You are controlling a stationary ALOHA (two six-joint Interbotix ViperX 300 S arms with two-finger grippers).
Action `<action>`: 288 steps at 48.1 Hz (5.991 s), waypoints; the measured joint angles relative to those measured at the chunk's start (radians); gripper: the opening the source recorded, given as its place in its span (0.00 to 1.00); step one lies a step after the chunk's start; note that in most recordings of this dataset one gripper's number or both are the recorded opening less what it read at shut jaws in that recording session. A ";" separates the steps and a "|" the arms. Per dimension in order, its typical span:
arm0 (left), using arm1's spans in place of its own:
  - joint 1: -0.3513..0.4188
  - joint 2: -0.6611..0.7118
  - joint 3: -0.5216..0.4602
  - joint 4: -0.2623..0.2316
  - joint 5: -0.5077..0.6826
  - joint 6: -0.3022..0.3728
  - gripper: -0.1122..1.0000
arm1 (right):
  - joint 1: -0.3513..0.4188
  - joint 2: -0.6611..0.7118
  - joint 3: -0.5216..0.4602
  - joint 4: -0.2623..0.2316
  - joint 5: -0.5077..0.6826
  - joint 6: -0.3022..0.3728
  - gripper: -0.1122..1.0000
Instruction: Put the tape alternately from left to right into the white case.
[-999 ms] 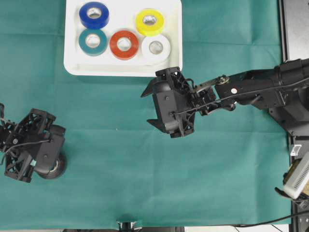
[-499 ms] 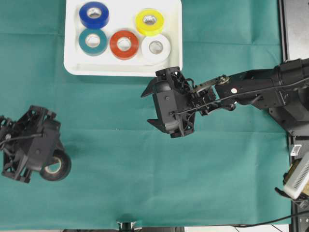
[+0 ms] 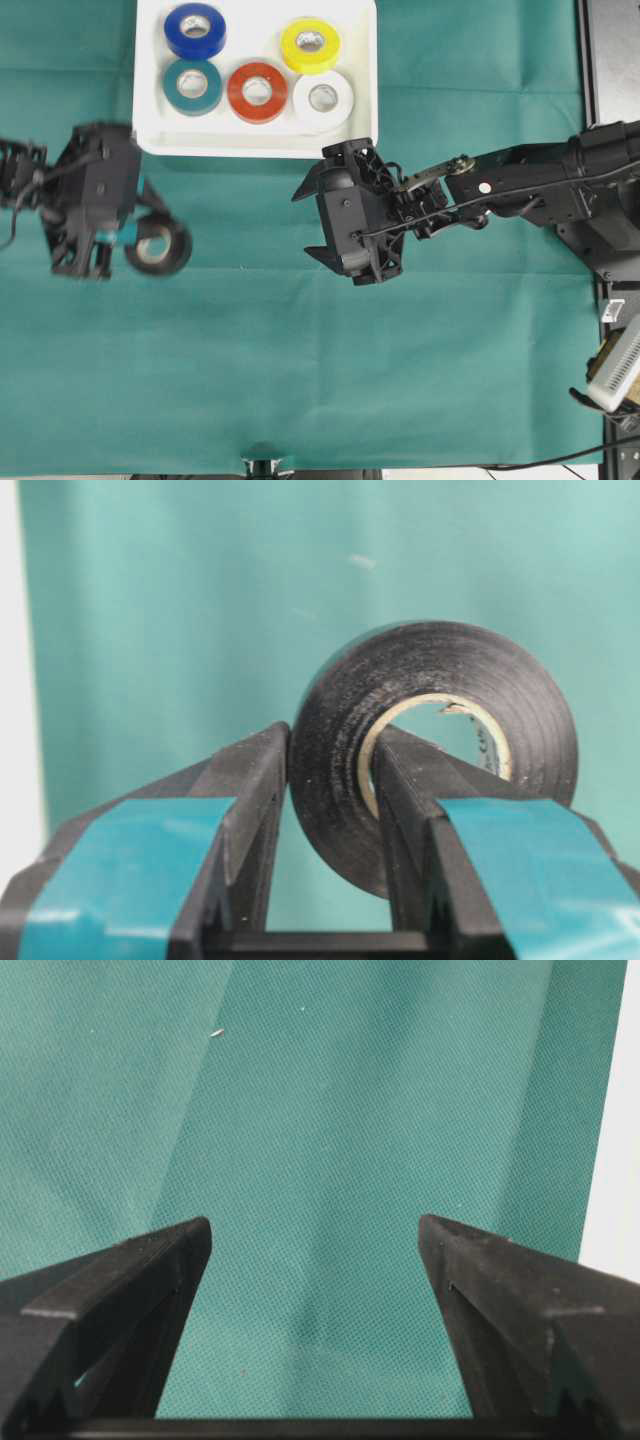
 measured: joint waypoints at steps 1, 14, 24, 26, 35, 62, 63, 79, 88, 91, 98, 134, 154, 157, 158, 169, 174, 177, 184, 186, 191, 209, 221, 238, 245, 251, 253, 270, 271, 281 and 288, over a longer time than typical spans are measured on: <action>0.012 0.000 -0.002 0.002 -0.008 0.014 0.31 | 0.000 0.000 0.000 0.000 -0.002 0.000 0.62; 0.155 0.025 -0.017 0.002 -0.137 0.124 0.31 | -0.002 0.000 0.000 0.000 0.000 0.000 0.62; 0.253 0.094 -0.044 0.002 -0.206 0.166 0.31 | 0.000 0.000 0.000 0.002 -0.002 0.000 0.62; 0.272 0.109 -0.055 0.002 -0.213 0.175 0.31 | 0.000 0.000 0.000 0.000 -0.002 0.000 0.62; 0.351 0.184 -0.114 0.000 -0.229 0.221 0.31 | 0.000 0.000 0.000 0.002 -0.005 0.000 0.62; 0.514 0.380 -0.287 0.002 -0.230 0.279 0.31 | 0.000 0.000 0.011 0.000 -0.006 0.000 0.62; 0.518 0.383 -0.291 0.002 -0.232 0.279 0.31 | 0.000 0.000 0.011 0.000 -0.008 0.000 0.62; 0.540 0.402 -0.310 0.002 -0.230 0.276 0.32 | -0.002 0.000 0.012 0.000 -0.014 0.000 0.62; 0.535 0.400 -0.310 0.002 -0.230 0.276 0.77 | 0.000 0.000 0.012 0.000 -0.014 0.000 0.62; 0.534 0.402 -0.310 0.002 -0.230 0.276 0.88 | 0.000 0.000 0.012 0.000 -0.014 0.000 0.62; 0.534 0.400 -0.305 0.000 -0.229 0.276 0.86 | -0.002 0.000 0.012 0.000 -0.014 0.000 0.62; 0.299 0.239 -0.172 0.002 -0.229 0.272 0.85 | 0.000 0.000 0.014 0.000 -0.014 0.000 0.62; 0.143 0.196 -0.110 0.002 -0.229 0.270 0.85 | 0.000 0.000 0.014 0.000 -0.015 0.000 0.62; 0.126 0.192 -0.100 0.002 -0.229 0.270 0.85 | -0.002 0.000 0.014 0.000 -0.014 0.000 0.62; 0.120 0.190 -0.097 0.000 -0.229 0.270 0.85 | 0.000 0.000 0.014 0.000 -0.015 0.000 0.62; 0.064 0.176 -0.071 0.002 -0.229 0.267 0.85 | 0.000 0.000 0.014 0.002 -0.014 0.000 0.62; 0.051 0.172 -0.060 0.002 -0.229 0.255 0.85 | -0.002 0.000 0.014 0.000 -0.014 0.000 0.62; 0.044 0.169 -0.052 0.000 -0.229 0.250 0.85 | -0.002 0.000 0.014 0.000 -0.014 0.000 0.62; 0.043 0.166 -0.037 0.002 -0.229 0.241 0.85 | 0.000 0.000 0.014 0.000 -0.015 0.000 0.62; 0.043 0.166 -0.032 0.002 -0.229 0.241 0.85 | 0.000 0.000 0.014 0.000 -0.014 0.000 0.62; 0.041 0.166 -0.031 0.002 -0.229 0.239 0.85 | 0.000 0.000 0.014 0.000 -0.014 0.000 0.62; 0.043 0.120 -0.021 0.000 -0.229 0.239 0.85 | 0.000 0.000 0.014 0.000 -0.012 0.000 0.62; 0.043 0.095 -0.008 0.000 -0.230 0.239 0.85 | -0.002 -0.005 0.014 0.002 0.003 -0.002 0.62; 0.041 0.018 0.046 0.000 -0.230 0.239 0.85 | -0.012 -0.109 0.031 0.000 0.048 -0.002 0.62; 0.041 -0.031 0.078 0.000 -0.230 0.239 0.85 | -0.012 -0.123 0.038 0.000 0.049 -0.002 0.62; 0.043 -0.080 0.114 0.002 -0.232 0.239 0.85 | -0.014 -0.130 0.044 0.000 0.049 -0.002 0.62; 0.043 -0.095 0.124 0.000 -0.232 0.239 0.85 | -0.014 -0.135 0.046 0.000 0.049 -0.002 0.62; 0.043 -0.230 0.216 0.000 -0.233 0.238 0.85 | -0.012 -0.204 0.092 0.002 0.048 0.000 0.62; 0.043 -0.238 0.222 0.002 -0.232 0.238 0.85 | -0.012 -0.210 0.095 0.000 0.048 0.000 0.62; 0.043 -0.328 0.268 0.000 -0.233 0.213 0.85 | -0.012 -0.267 0.132 0.000 0.044 0.000 0.62; 0.041 -0.394 0.302 0.000 -0.239 0.192 0.85 | -0.014 -0.298 0.156 0.002 0.032 0.000 0.62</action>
